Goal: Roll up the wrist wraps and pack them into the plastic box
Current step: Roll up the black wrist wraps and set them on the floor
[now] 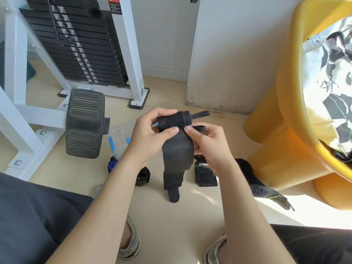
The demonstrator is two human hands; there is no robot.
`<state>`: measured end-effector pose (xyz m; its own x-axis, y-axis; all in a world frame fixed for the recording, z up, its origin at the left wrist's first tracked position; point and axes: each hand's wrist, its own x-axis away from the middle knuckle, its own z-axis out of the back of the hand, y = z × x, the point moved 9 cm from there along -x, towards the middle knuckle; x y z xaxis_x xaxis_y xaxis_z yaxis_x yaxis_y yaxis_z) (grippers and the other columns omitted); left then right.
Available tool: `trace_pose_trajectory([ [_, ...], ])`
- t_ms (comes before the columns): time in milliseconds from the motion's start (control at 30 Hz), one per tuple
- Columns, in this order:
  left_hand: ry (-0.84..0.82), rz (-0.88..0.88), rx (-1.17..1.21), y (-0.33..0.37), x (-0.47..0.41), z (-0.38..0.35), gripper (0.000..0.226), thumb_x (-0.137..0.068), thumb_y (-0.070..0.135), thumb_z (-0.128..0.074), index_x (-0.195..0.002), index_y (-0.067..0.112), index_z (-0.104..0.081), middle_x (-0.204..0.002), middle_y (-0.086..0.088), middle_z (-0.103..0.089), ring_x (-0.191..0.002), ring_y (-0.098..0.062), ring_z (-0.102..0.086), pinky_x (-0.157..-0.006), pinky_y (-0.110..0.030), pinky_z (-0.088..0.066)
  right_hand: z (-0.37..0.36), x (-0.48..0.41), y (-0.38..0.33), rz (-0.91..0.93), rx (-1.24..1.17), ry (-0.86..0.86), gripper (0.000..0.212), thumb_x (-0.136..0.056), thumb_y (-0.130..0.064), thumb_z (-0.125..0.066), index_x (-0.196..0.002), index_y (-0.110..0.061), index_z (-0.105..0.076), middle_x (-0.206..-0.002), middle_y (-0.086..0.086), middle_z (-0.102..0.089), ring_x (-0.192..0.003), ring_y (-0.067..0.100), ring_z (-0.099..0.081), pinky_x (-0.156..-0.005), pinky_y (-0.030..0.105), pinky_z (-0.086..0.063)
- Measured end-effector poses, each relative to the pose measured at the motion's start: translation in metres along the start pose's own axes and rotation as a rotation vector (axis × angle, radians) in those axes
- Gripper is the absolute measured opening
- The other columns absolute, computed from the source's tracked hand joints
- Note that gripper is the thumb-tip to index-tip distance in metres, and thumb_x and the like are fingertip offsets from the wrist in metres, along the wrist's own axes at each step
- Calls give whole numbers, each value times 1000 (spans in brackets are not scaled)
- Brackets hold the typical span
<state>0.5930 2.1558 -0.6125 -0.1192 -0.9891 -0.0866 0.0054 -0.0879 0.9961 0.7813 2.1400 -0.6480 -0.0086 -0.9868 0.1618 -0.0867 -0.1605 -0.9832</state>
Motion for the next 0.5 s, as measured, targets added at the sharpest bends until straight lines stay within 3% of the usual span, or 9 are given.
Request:
trace_pose_trajectory([
  [167, 18, -13, 46, 3, -2, 3, 44, -86, 7, -85, -117, 39, -80, -115, 1, -82, -109, -18, -78, -93, -32, -63, 1, 2, -2, -30, -96, 83, 11, -103, -15, -75, -102, -14, -85, -96, 16, -83, -77, 29, -81, -67, 40, -67],
  [300, -7, -18, -26, 4, 0, 0, 48, -90, -1, -84, -122, 35, -80, -118, 6, -81, -109, -17, -79, -95, -33, -64, 18, 4, 2, -137, -106, 315, 12, -107, -12, -66, -105, -8, -77, -88, 11, -81, -69, 23, -78, -63, 35, -65],
  [367, -12, -17, -55, 7, 1, 2, 49, -90, -1, -84, -122, 37, -81, -117, 8, -81, -107, -15, -80, -93, -31, -65, 29, 9, -15, -61, 5, 456, 17, -106, -6, -58, -113, -16, -70, -100, 8, -80, -77, 19, -81, -76, 42, -68],
  [433, -10, -27, -93, 13, 0, 5, 50, -90, 0, -85, -120, 40, -81, -115, 11, -81, -105, -14, -80, -93, -30, -65, 28, 16, -53, 125, 220, 510, 29, -98, -10, -56, -120, -27, -66, -113, -3, -75, -97, 11, -76, -94, 44, -64],
  [500, -28, -54, -135, 23, -4, 5, 50, -89, 1, -86, -119, 40, -81, -116, 13, -80, -108, -13, -78, -97, -31, -64, 3, 17, -94, 287, 441, 330, 43, -86, -23, -57, -128, -31, -67, -124, -12, -71, -118, 5, -66, -104, 34, -55],
])
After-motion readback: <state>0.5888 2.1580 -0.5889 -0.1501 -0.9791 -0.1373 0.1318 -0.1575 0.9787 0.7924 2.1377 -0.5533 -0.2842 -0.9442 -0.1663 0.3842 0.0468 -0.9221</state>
